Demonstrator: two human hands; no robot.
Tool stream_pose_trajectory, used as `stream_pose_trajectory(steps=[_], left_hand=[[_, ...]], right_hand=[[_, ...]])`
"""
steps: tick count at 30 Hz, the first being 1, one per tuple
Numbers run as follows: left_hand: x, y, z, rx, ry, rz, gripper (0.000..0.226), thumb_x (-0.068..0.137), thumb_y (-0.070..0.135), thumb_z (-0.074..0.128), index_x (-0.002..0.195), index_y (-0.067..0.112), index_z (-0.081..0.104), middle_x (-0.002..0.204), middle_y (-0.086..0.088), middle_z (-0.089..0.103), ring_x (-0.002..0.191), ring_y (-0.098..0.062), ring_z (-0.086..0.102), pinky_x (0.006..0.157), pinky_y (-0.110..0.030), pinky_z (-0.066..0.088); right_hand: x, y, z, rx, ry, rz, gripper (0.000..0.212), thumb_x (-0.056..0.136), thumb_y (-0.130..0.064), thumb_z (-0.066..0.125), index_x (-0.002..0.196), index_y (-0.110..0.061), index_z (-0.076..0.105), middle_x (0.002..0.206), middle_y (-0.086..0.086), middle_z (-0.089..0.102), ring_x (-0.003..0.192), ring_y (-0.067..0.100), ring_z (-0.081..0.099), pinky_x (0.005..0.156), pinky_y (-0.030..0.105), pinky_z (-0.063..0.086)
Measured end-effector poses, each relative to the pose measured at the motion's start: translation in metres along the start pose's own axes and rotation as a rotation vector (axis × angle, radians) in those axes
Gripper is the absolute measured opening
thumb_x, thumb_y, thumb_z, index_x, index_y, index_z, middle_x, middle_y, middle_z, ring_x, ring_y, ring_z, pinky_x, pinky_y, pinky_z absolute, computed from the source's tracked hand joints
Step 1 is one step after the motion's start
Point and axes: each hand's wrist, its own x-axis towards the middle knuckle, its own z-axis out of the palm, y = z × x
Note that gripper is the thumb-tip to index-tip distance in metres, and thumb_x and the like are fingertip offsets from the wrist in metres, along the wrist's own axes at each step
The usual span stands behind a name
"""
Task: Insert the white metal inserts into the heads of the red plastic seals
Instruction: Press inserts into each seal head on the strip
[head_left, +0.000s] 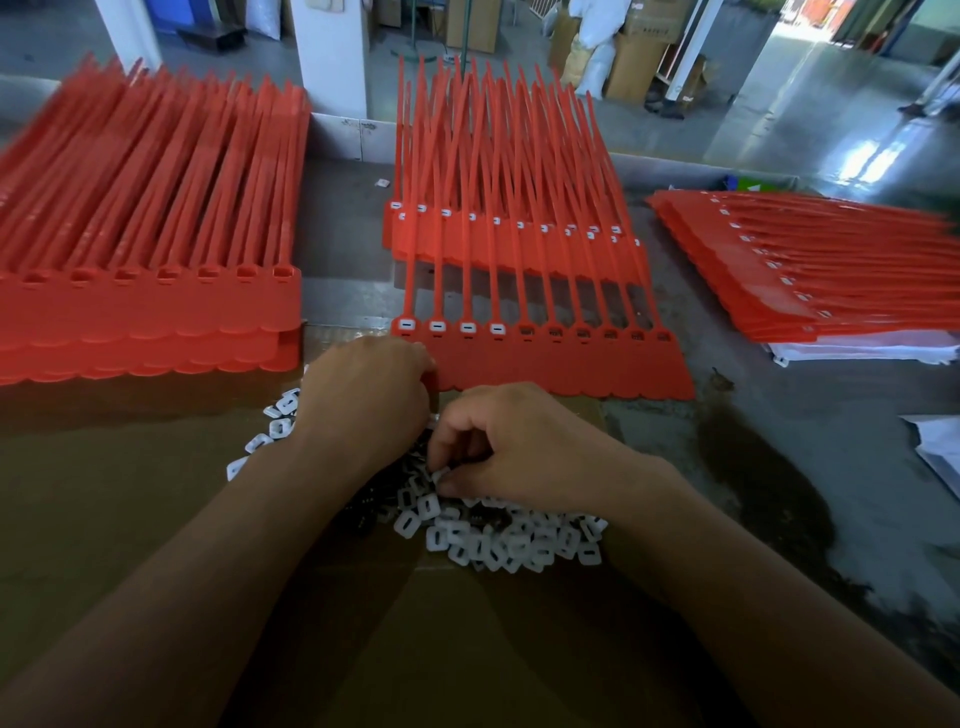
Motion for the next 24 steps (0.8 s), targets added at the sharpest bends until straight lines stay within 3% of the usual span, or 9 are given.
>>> stream_pose_trajectory(steps=[5,11,14,18,24], left_hand=[[0.0,0.0,0.0,0.005,0.004,0.005,0.031,0.087,0.017,0.044,0.111,0.021,0.064,0.119,0.001,0.062,0.108,-0.019,0.056,0.086,-0.033,0.046],[0.0,0.0,0.0,0.018,0.017,0.0,0.031,0.088,0.02,0.043,0.11,0.026,0.064,0.117,0.003,0.063,0.103,-0.019,0.058,0.078,-0.031,0.043],[0.0,0.0,0.001,0.026,0.014,0.003,0.032,0.087,0.017,0.042,0.11,0.023,0.064,0.118,0.003,0.062,0.105,-0.019,0.057,0.08,-0.031,0.044],[0.0,0.0,0.002,0.023,0.015,0.002,0.033,0.087,0.015,0.041,0.11,0.023,0.064,0.117,0.004,0.062,0.104,-0.018,0.058,0.081,-0.031,0.045],[0.001,0.0,0.001,0.018,0.015,0.008,0.034,0.088,0.014,0.04,0.111,0.022,0.063,0.118,0.003,0.062,0.104,-0.018,0.058,0.082,-0.031,0.045]], right_hand=[[-0.002,0.002,-0.002,0.084,0.025,0.002,0.022,0.078,-0.011,0.072,0.072,-0.026,0.057,0.069,-0.019,0.055,0.065,-0.015,0.052,0.062,0.002,0.04],[-0.004,0.012,-0.018,0.152,0.248,0.013,0.026,0.081,-0.011,0.068,0.077,-0.036,0.059,0.07,-0.016,0.061,0.067,-0.01,0.057,0.064,0.004,0.044],[-0.003,0.026,-0.029,0.142,0.377,0.077,0.024,0.082,-0.011,0.067,0.076,-0.034,0.062,0.077,-0.018,0.063,0.073,-0.013,0.057,0.069,0.004,0.045],[-0.003,0.046,-0.036,0.25,0.5,0.216,0.018,0.081,-0.01,0.068,0.076,-0.027,0.064,0.073,-0.014,0.066,0.063,-0.009,0.059,0.061,0.01,0.045],[0.003,0.058,-0.04,0.242,0.537,0.275,0.014,0.081,-0.013,0.069,0.078,-0.026,0.064,0.078,-0.01,0.067,0.058,-0.009,0.058,0.054,0.005,0.042]])
